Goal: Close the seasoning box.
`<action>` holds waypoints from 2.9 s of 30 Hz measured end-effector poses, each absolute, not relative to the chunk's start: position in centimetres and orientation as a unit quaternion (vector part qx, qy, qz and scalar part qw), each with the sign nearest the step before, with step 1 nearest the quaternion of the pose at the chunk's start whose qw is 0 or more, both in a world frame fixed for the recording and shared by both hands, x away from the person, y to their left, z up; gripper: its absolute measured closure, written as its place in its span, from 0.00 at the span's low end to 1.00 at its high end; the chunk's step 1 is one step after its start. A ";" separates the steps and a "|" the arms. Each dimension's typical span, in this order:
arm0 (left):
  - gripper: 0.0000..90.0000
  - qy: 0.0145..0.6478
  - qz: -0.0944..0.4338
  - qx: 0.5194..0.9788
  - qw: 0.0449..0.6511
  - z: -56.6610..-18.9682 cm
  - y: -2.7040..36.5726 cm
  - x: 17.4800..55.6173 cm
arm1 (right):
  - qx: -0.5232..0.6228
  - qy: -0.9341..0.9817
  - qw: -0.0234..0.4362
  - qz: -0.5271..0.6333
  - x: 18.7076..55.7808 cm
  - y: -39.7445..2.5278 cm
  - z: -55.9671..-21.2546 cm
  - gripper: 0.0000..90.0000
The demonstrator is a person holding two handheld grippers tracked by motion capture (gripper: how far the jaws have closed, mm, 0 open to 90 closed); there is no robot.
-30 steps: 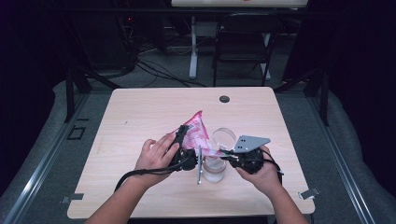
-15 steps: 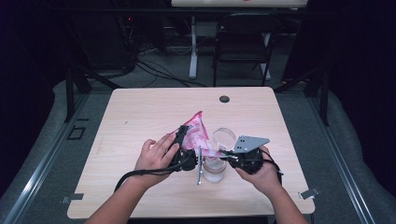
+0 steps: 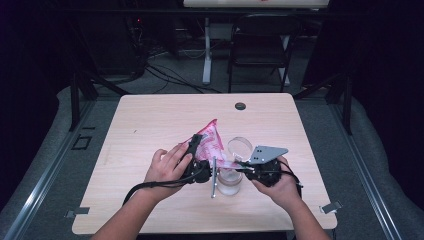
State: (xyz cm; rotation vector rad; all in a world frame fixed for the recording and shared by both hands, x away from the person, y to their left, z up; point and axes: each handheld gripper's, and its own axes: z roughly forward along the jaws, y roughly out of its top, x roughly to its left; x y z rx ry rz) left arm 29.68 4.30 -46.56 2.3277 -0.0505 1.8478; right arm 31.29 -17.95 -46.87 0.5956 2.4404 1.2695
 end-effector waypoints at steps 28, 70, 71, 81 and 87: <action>0.68 -0.023 0.621 0.779 0.082 -46.4 4.0 29.6 | 0.210 0.857 0.162 0.442 31.4 -18.0 -47.0 0.98; 0.69 -0.031 0.627 0.774 0.083 -46.4 3.7 29.4 | 0.207 0.862 0.162 0.434 31.5 -18.0 -47.2 0.98; 0.69 -0.031 0.627 0.774 0.083 -46.4 3.7 29.4 | 0.207 0.861 0.162 0.434 31.5 -18.0 -47.2 0.98; 0.69 -0.028 0.626 0.774 0.086 -46.4 3.7 29.4 | 0.208 0.861 0.162 0.434 31.4 -18.1 -47.1 0.98; 0.69 -0.029 0.628 0.773 0.085 -46.3 3.6 29.4 | 0.208 0.861 0.162 0.435 31.4 -18.1 -47.1 0.98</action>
